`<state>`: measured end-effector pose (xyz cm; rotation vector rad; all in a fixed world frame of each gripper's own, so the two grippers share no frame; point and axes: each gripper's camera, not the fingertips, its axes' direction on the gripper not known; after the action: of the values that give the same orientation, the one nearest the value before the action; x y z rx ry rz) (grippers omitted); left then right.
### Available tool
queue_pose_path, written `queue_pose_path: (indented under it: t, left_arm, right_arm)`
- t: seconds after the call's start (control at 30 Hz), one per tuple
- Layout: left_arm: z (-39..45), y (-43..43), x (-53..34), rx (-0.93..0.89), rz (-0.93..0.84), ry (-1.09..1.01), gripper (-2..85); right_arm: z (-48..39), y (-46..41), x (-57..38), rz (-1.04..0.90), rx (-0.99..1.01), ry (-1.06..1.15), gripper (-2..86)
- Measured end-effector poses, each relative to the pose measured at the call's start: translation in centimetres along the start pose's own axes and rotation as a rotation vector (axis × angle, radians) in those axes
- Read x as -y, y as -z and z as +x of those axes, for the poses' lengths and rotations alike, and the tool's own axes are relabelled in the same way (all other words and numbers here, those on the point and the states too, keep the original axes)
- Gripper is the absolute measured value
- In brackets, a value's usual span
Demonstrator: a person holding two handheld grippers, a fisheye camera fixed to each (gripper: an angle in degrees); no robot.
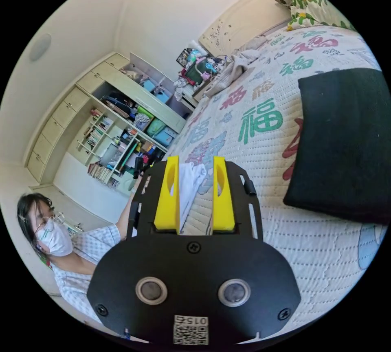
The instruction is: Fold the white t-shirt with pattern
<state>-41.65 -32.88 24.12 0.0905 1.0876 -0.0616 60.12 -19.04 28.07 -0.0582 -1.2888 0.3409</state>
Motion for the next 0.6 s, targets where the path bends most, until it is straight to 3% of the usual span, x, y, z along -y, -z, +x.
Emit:
queue_pose_path:
  t: [0.1,0.43,0.6]
  left_arm:
    - [-0.5,0.0,-0.1,-0.036,-0.021,-0.001,12.9]
    - [-1.3,-0.8,-0.7,-0.077,-0.082,-0.007,8.5]
    - [-1.0,-1.6,-1.6,-0.098,-0.127,-0.020,3.9]
  right_arm:
    - [0.5,-3.0,0.6,-0.158,0.053,-0.014,14.4]
    - [-0.6,-6.6,0.5,-0.207,0.021,0.014,12.7]
    - [-1.1,-7.7,-0.8,-0.229,0.044,0.029,7.1]
